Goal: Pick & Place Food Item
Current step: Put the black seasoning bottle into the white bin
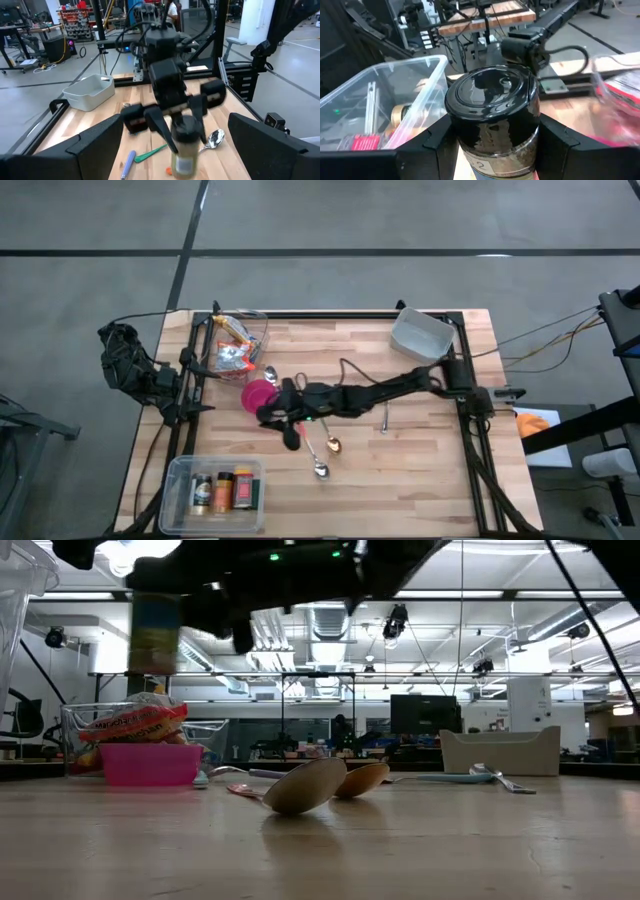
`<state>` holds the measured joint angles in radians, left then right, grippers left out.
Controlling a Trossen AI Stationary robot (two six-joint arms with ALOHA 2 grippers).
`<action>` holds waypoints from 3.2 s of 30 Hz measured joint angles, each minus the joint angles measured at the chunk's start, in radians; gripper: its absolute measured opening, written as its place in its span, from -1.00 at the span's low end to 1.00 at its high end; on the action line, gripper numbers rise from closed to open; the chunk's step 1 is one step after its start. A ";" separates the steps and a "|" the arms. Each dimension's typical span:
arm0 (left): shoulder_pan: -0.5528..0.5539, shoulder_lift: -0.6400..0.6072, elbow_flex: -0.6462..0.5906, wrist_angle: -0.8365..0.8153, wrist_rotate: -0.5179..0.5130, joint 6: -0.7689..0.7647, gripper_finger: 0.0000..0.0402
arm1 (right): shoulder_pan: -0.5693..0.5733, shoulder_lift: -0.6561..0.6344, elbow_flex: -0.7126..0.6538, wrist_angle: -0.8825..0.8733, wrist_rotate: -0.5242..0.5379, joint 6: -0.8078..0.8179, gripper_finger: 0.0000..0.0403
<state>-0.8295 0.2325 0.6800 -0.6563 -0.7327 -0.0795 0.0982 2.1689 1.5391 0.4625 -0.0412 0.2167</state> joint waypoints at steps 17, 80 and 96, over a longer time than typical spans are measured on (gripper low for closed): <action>0.000 0.000 0.000 0.000 0.000 0.000 0.81 | 0.003 0.265 0.236 -0.018 -0.020 0.000 0.04; 0.000 0.000 0.000 0.000 0.000 0.000 0.82 | 0.009 0.301 0.217 -0.063 -0.011 0.031 0.64; 0.000 0.000 0.000 -0.001 0.000 0.000 0.81 | 0.000 0.096 0.143 -0.067 -0.039 0.045 0.64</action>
<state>-0.8291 0.2329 0.6796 -0.6574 -0.7326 -0.0795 0.0985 2.2648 1.6823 0.3951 -0.0803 0.2621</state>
